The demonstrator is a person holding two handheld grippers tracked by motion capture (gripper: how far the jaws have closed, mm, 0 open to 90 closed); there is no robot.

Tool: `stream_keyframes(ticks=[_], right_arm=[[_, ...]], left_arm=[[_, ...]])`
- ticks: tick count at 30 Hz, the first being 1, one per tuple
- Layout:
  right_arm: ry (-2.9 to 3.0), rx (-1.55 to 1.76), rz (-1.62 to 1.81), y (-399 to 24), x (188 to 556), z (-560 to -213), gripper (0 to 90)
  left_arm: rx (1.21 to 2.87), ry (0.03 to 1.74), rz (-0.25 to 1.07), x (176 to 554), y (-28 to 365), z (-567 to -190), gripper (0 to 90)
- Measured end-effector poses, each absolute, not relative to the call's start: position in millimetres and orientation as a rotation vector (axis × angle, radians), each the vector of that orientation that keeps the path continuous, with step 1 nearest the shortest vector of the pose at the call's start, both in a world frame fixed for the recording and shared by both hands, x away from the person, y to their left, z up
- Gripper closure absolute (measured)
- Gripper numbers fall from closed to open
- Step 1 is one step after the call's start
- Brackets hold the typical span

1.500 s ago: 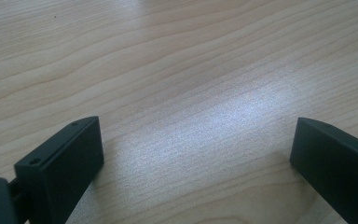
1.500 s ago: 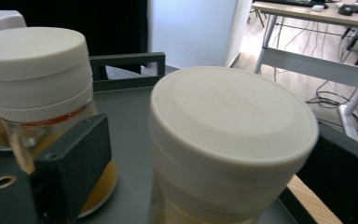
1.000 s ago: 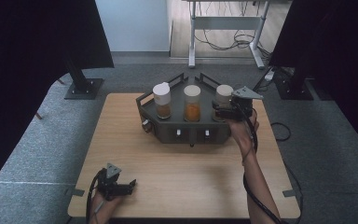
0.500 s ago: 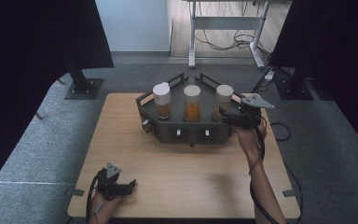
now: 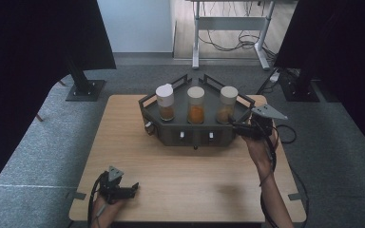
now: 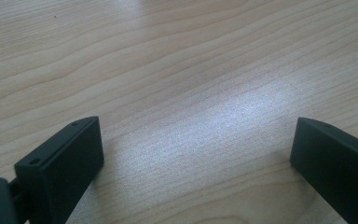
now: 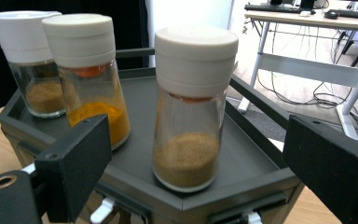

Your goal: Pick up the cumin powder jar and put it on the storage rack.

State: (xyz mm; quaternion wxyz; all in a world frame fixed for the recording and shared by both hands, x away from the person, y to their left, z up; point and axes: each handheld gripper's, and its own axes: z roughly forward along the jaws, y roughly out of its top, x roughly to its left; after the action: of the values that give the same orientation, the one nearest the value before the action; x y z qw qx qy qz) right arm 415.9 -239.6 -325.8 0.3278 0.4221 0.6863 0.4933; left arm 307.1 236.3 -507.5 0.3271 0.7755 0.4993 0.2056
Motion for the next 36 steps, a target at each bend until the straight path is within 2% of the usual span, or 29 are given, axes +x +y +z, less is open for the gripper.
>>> stream_keyframes(ticks=[36], right_arm=[[1.851,1.120,1.232,-262.0,369.3,-366.0,9.5]], left_arm=[[2.025,1.312,0.536,306.4,235.9,-507.6,2.3]])
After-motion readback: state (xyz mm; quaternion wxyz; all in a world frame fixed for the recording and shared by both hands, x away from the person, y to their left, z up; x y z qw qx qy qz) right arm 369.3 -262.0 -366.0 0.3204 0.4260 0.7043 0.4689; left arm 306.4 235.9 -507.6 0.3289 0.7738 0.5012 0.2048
